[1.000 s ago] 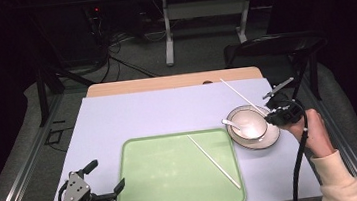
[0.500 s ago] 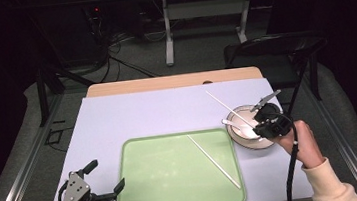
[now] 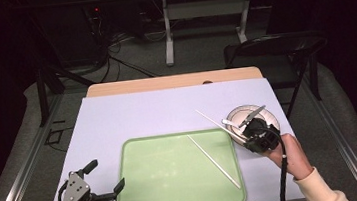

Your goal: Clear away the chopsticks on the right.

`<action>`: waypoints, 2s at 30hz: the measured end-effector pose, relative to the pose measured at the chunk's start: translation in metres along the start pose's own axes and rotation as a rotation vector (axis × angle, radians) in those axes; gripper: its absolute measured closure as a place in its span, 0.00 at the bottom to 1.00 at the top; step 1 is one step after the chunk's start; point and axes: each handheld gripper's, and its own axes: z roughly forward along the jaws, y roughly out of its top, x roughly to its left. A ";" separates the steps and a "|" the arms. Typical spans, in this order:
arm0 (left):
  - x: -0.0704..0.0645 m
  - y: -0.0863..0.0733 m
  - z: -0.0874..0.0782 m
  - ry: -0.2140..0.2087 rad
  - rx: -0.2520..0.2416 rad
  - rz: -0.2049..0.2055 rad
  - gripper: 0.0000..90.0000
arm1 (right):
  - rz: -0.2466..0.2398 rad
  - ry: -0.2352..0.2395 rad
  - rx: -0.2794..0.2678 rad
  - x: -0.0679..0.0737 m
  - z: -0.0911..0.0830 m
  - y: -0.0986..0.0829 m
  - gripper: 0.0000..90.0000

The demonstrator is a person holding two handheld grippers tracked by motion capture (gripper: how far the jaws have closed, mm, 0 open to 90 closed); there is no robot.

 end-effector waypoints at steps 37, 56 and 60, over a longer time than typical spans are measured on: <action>-0.001 -0.001 -0.003 0.008 -0.008 0.000 0.00 | -0.012 0.070 0.117 0.039 0.046 -0.007 0.93; -0.001 -0.001 -0.004 0.007 -0.010 0.003 0.00 | 0.028 0.090 0.152 0.053 0.062 -0.009 0.92; -0.001 -0.001 -0.004 0.006 -0.009 0.005 0.00 | 0.018 0.108 0.149 0.059 0.066 -0.008 0.92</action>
